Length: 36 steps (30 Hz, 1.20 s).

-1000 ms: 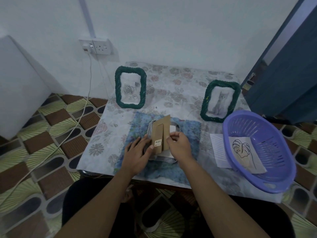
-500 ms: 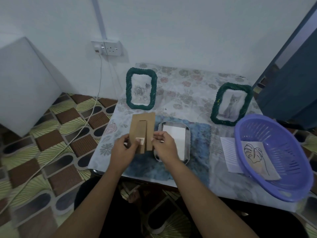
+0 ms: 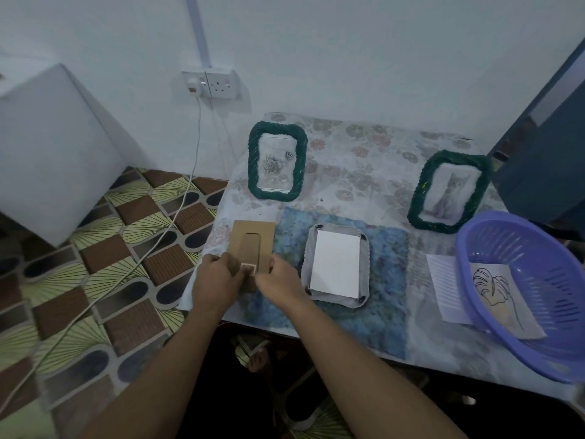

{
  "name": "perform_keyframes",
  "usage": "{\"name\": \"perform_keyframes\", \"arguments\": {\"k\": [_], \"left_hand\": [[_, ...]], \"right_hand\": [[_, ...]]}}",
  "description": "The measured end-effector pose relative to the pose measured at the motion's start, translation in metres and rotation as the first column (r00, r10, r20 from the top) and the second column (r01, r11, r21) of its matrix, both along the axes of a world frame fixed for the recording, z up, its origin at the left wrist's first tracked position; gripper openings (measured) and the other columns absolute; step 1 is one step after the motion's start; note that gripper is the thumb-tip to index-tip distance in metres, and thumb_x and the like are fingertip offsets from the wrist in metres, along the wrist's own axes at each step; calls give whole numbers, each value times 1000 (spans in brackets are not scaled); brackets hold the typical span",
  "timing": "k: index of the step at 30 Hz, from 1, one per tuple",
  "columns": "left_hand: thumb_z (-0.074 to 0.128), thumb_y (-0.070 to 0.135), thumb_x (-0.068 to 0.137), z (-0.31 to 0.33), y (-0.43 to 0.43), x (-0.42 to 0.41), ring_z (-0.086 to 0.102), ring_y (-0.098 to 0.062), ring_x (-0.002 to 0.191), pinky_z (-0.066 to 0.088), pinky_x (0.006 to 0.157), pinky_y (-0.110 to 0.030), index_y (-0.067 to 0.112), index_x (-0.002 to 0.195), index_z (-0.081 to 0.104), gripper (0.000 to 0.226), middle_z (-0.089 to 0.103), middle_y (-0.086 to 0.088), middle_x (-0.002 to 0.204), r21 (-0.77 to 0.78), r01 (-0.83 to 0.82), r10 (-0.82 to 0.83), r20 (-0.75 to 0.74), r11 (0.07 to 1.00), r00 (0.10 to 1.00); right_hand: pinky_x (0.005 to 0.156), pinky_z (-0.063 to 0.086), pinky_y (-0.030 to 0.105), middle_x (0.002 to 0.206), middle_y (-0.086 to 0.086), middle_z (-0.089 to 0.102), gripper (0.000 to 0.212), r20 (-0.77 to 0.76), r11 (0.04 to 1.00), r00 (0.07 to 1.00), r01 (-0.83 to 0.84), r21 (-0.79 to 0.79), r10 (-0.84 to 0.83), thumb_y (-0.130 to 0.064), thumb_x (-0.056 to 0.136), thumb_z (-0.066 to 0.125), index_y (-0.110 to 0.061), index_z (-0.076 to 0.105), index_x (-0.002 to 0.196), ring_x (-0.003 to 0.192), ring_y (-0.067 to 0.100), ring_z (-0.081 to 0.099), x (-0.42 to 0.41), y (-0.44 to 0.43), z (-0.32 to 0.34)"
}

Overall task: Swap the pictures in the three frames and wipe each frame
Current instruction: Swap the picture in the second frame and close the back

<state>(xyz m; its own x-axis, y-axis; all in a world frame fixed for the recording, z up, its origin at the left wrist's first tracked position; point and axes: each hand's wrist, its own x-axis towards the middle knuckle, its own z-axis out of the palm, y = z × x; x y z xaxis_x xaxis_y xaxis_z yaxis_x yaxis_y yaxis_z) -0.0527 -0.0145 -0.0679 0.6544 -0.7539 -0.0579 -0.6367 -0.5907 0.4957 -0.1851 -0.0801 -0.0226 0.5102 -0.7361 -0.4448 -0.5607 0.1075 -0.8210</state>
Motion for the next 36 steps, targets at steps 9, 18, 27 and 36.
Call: {"name": "perform_keyframes", "arguments": {"k": [9,18,27,36], "left_hand": [[61,30,92,20,-3,-27,52,-37,113,46,87,-47,10,126,60,39,57,-16,126,58,33,-44,199,998,979],[59,22,88,35,-39,-96,61,-30,90,48,71,-37,12,96,70,17,67,-9,98,-24,290,-286,117,957,951],[44,62,93,24,-56,-142,37,-31,127,35,102,-43,17,132,49,60,43,-9,134,207,237,-261,97,949,960],[47,61,93,22,-52,-156,43,-27,121,38,96,-39,20,132,52,57,47,-5,131,203,197,-245,244,959,938]], "right_hand": [[100,39,26,138,1,54,44,29,990,998,-51,-129,55,-15,89,57,-16,56,132,124,17,52,-32,-12,4],[79,47,28,120,-4,60,32,71,954,996,68,-291,-49,-7,88,54,-20,64,116,99,13,56,-104,-34,0],[109,32,46,147,7,39,48,-273,833,940,21,-553,-206,-24,93,55,-17,47,140,134,29,34,-161,-51,-29],[110,26,46,155,4,27,49,-402,824,906,-126,-552,-131,-36,98,45,-22,38,144,138,27,26,-168,-46,-39]]}}
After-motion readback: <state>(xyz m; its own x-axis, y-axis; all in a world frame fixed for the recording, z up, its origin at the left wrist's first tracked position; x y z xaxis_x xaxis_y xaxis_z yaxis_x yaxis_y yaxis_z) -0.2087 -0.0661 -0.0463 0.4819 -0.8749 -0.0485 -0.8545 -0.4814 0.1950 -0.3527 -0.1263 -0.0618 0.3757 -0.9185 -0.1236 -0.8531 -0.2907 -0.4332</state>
